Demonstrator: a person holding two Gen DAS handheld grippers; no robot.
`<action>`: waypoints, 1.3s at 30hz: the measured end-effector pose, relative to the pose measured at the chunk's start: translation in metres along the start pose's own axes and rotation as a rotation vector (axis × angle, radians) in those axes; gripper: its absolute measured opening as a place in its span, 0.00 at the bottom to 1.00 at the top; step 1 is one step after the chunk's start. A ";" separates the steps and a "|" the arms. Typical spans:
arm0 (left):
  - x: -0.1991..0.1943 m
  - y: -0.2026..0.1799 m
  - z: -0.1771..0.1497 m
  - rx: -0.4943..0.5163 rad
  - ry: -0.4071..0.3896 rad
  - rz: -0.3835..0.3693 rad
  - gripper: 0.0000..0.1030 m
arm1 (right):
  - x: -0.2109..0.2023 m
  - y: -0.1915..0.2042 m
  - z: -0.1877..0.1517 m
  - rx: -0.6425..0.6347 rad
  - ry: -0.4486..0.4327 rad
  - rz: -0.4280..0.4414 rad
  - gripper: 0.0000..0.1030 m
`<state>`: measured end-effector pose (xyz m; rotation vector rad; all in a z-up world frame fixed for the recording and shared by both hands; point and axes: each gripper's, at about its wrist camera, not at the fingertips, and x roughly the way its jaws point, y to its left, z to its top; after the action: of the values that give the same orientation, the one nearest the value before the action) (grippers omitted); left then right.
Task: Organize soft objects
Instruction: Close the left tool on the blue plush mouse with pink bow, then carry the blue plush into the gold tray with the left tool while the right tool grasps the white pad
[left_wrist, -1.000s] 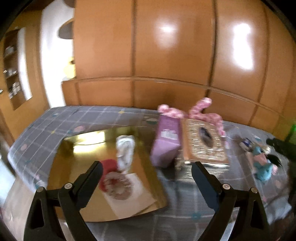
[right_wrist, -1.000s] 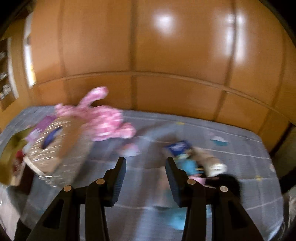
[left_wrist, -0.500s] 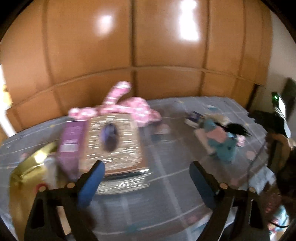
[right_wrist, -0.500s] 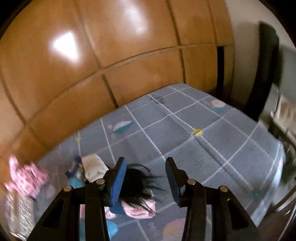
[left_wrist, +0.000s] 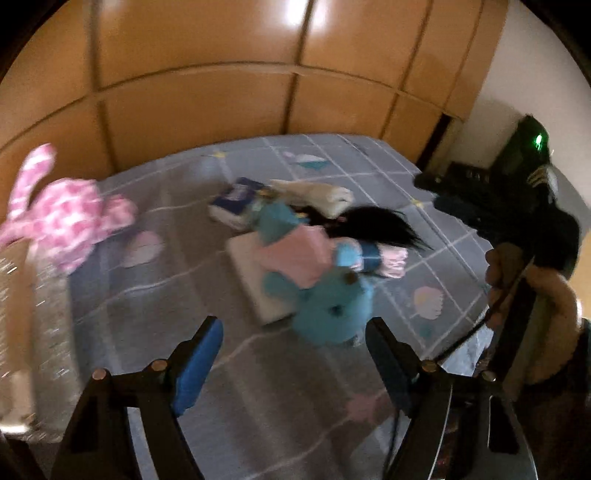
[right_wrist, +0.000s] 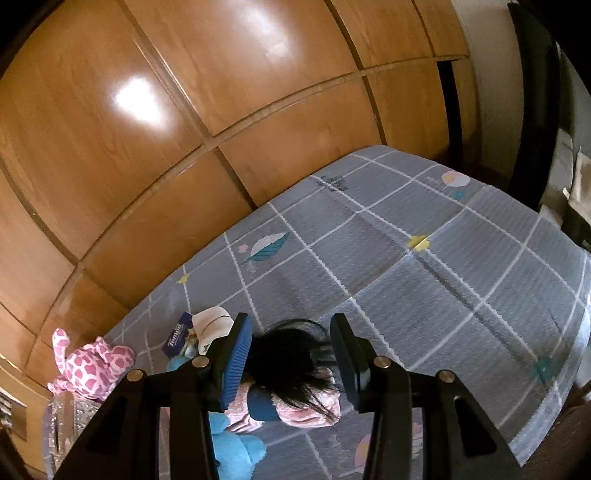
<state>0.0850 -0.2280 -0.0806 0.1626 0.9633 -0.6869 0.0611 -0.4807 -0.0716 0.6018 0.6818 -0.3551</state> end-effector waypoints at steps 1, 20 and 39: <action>0.011 -0.010 0.003 0.021 0.010 0.000 0.78 | 0.000 -0.001 0.000 0.004 0.001 0.008 0.43; 0.069 -0.018 0.012 0.024 0.062 -0.044 0.48 | 0.005 -0.008 -0.002 0.051 0.041 0.056 0.43; -0.051 0.089 0.099 -0.048 -0.212 0.097 0.48 | 0.025 0.016 -0.016 -0.096 0.137 -0.004 0.43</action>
<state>0.1888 -0.1759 0.0025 0.0914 0.7629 -0.5788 0.0795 -0.4617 -0.0919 0.5369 0.8270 -0.2853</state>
